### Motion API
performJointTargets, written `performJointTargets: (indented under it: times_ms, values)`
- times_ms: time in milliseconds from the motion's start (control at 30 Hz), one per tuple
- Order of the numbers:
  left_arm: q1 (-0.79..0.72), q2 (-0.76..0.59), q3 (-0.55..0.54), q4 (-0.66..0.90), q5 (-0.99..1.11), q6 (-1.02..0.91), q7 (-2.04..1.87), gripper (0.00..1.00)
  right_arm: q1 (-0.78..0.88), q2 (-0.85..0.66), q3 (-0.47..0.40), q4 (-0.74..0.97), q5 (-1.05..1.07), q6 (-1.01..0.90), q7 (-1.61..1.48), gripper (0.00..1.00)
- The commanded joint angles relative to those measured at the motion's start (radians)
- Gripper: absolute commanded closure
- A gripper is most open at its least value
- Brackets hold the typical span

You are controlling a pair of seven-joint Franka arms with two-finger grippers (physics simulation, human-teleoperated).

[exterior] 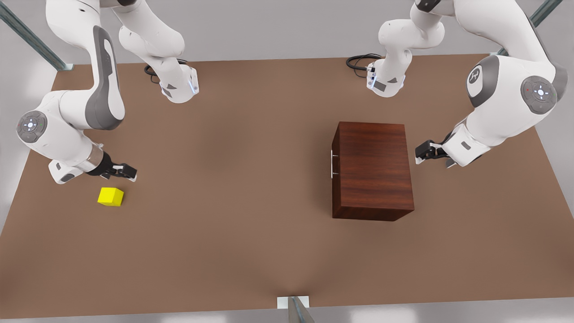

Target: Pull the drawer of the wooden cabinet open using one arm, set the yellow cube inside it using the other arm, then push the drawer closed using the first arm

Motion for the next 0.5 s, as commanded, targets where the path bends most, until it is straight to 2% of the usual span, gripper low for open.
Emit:
performJointTargets:
  times_ms: [0, 100, 133, 167, 200, 233, 267, 367, 467]
  values:
    - [0.000, -0.001, 0.000, 0.001, 0.001, 0.009, -0.051, 0.00, 0.005, -0.001, 0.000, 0.000, 0.001, 0.009, 0.029, 0.00]
    - [-0.003, -0.003, -0.013, -0.010, 0.006, 0.007, -0.069, 0.00, -0.002, 0.001, -0.001, 0.013, -0.016, -0.030, 0.121, 0.00]
    - [-0.044, -0.007, -0.016, -0.013, 0.042, -0.040, -0.078, 0.00, -0.013, 0.010, -0.011, 0.054, -0.042, -0.125, 0.289, 0.00]
    - [-0.125, -0.006, -0.014, -0.013, 0.139, -0.069, -0.088, 0.00, -0.041, 0.024, -0.012, 0.082, -0.039, -0.159, 0.434, 0.00]
    - [-0.184, 0.000, -0.014, -0.015, 0.133, -0.073, -0.153, 0.00, -0.081, 0.024, -0.015, 0.077, -0.014, -0.166, 0.638, 0.00]
    - [-0.227, 0.005, -0.014, -0.013, 0.063, -0.071, -0.227, 0.00, -0.093, 0.025, -0.012, 0.073, -0.017, -0.141, 0.772, 0.00]
    - [-0.334, 0.023, -0.014, -0.003, 0.069, -0.060, -0.288, 0.00, -0.096, 0.025, -0.014, 0.060, -0.022, -0.097, 0.801, 0.00]
    - [-0.527, 0.077, -0.014, -0.001, 0.070, 0.049, -0.523, 0.00, -0.139, 0.016, -0.018, -0.108, -0.016, 0.167, 0.979, 0.00]
    - [-0.626, 0.150, -0.014, -0.003, 0.230, 0.073, -0.614, 0.00, -0.168, 0.063, -0.018, -0.139, -0.016, 0.247, 1.034, 0.00]
